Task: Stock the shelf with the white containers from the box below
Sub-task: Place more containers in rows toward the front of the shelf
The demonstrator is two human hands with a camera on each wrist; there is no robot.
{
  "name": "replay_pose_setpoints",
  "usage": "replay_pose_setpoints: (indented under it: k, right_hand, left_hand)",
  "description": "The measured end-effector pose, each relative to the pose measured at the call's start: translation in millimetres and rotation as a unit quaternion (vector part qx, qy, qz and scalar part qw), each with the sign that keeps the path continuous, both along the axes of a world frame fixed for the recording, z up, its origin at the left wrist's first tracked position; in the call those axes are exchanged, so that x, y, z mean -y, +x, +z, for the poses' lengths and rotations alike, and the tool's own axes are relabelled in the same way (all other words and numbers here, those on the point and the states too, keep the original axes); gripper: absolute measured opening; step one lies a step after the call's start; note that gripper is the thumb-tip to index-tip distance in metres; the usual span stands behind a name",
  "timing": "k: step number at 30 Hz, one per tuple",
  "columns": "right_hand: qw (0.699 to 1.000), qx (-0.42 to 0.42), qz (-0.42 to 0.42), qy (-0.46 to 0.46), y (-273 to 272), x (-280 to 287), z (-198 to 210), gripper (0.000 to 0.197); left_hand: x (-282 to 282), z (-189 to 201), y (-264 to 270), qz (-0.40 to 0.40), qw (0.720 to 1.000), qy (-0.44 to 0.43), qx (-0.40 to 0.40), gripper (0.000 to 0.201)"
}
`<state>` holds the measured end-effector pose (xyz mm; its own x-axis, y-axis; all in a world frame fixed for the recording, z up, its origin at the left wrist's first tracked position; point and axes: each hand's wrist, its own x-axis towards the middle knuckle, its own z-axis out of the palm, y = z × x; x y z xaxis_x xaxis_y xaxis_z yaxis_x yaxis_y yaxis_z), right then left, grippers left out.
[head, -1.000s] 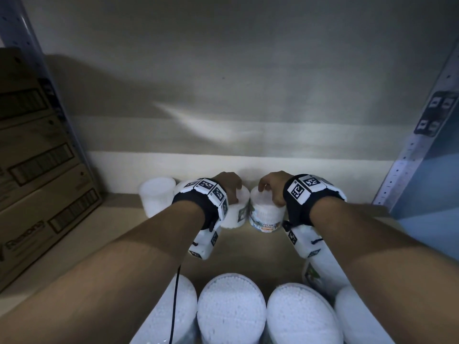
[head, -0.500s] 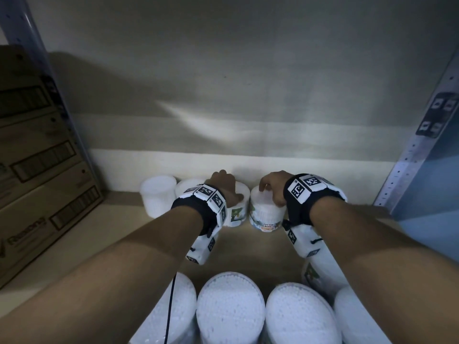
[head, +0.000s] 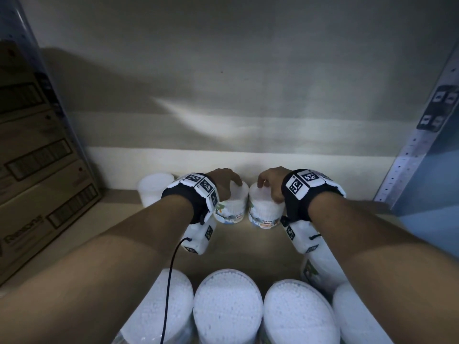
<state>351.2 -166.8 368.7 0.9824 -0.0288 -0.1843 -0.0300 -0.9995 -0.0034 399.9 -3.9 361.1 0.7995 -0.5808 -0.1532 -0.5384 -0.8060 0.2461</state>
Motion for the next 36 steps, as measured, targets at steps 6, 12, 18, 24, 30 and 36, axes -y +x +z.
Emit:
replay_pose_setpoints:
  k: [6,12,18,24,30,36]
  right_hand:
    - [1.000,-0.008,-0.001,-0.004,1.6,-1.9,1.9,0.052]
    - [1.000,-0.002,0.002,-0.002,0.3,-1.5,0.5,0.051]
    - [1.000,0.008,0.001,0.008,-0.6,-0.4,0.0,0.052]
    - [1.000,0.008,0.002,0.002,-1.7,1.0,-0.2,0.051]
    - [1.000,-0.002,-0.003,0.002,-3.6,-0.4,2.3,0.052]
    - [0.999,-0.036,-0.003,0.002,-13.5,-2.2,7.6,0.056]
  left_hand:
    - [6.4,-7.2,-1.1,0.075,0.995,-0.021,0.054,0.049]
    - [8.7,-14.9,0.0,0.075,0.994,0.024,0.069,0.055]
    - [3.1,-9.3,1.2,0.032,0.999,0.004,0.041,0.050]
    - [1.6,-5.8,0.9,0.015,0.999,0.001,0.039,0.049]
    - [4.1,2.5,0.7,-0.013,0.998,0.044,0.040,0.050]
    - [7.8,2.0,-7.2,-0.029,0.995,0.086,0.047,0.050]
